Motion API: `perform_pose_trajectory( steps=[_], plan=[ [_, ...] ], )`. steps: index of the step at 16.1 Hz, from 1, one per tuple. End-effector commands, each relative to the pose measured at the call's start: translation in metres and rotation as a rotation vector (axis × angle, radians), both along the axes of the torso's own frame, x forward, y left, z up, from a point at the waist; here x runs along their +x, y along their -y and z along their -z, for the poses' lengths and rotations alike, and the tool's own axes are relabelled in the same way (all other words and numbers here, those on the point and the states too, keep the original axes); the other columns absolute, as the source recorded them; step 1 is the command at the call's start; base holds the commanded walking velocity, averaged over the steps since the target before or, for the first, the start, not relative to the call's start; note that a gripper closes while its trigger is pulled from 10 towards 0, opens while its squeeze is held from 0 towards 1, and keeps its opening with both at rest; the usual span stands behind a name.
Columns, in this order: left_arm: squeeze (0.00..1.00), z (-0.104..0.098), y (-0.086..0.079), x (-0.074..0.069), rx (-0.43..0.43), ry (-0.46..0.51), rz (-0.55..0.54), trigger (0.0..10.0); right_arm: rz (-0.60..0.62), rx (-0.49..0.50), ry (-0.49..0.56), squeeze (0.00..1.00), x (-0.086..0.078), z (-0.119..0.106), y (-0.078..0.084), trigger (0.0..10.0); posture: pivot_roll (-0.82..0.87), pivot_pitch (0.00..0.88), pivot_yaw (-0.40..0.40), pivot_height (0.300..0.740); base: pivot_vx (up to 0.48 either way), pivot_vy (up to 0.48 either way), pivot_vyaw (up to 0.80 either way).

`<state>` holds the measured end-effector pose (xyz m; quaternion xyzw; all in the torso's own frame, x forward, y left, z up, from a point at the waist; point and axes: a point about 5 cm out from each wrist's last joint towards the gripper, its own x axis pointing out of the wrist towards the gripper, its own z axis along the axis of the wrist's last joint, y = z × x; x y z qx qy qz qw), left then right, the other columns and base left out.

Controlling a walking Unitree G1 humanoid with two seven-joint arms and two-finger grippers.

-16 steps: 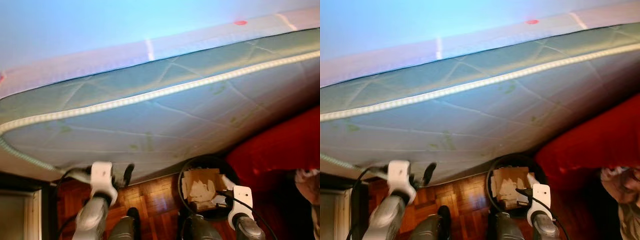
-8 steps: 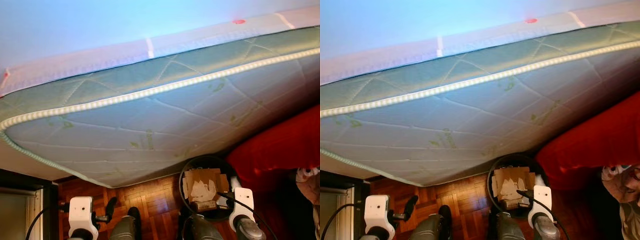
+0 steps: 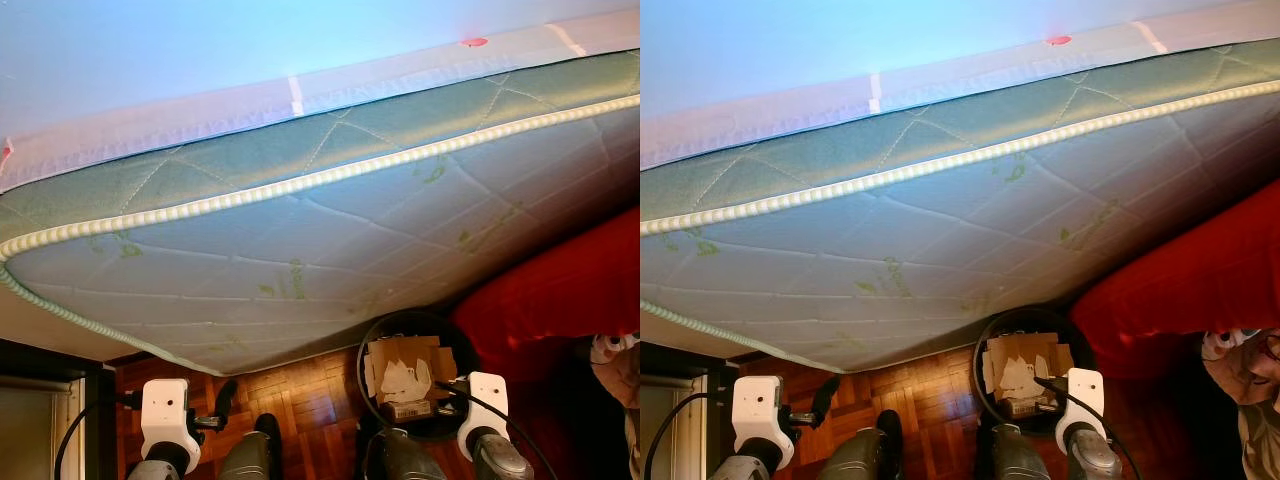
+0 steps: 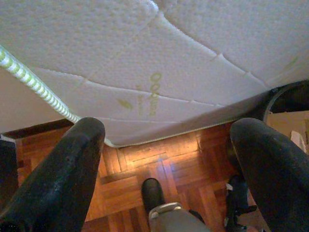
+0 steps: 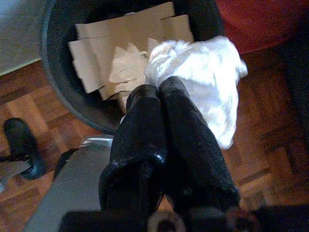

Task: Clean up the room

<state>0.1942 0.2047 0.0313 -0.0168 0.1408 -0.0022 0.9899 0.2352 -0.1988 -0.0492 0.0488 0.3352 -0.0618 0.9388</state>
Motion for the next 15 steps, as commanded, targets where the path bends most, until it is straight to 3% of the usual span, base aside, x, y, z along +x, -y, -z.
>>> perform_pose_trajectory(
  steps=[1, 2, 10, 12, 15],
  plan=[
    [0.0, 0.008, -0.003, -0.01, 0.0, -0.051, -0.012, 10.0, -0.012, 0.041, -0.053, 0.12, -0.013, 0.01, -0.005, 10.0, 0.19, 0.402, -0.011, 0.74, 0.0, 0.0, 0.0],
    [0.0, 0.007, -0.003, -0.011, 0.0, -0.05, -0.012, 10.0, -0.036, 0.063, -0.042, 0.0, -0.011, 0.009, -0.01, 10.0, 0.2, 0.405, -0.01, 0.74, 0.0, 0.0, 0.0],
    [0.0, 0.006, 0.0, 0.001, -0.019, -0.03, -0.019, 10.0, -0.076, 0.085, 0.112, 0.0, 0.024, -0.016, -0.023, 10.0, 0.18, 0.394, -0.015, 0.74, 0.0, 0.0, 0.0],
    [0.0, 0.009, -0.002, -0.002, -0.025, -0.03, -0.034, 10.0, -0.071, 0.081, 0.157, 0.0, 0.023, -0.018, -0.022, 10.0, 0.16, 0.349, -0.015, 0.74, 0.0, 0.0, 0.0],
    [0.0, 0.016, -0.007, 0.005, -0.016, -0.036, -0.044, 10.0, -0.075, 0.08, 0.182, 0.0, 0.014, -0.014, -0.021, 10.0, 0.14, 0.248, -0.02, 0.74, 0.0, 0.0, 0.0]
  ],
)
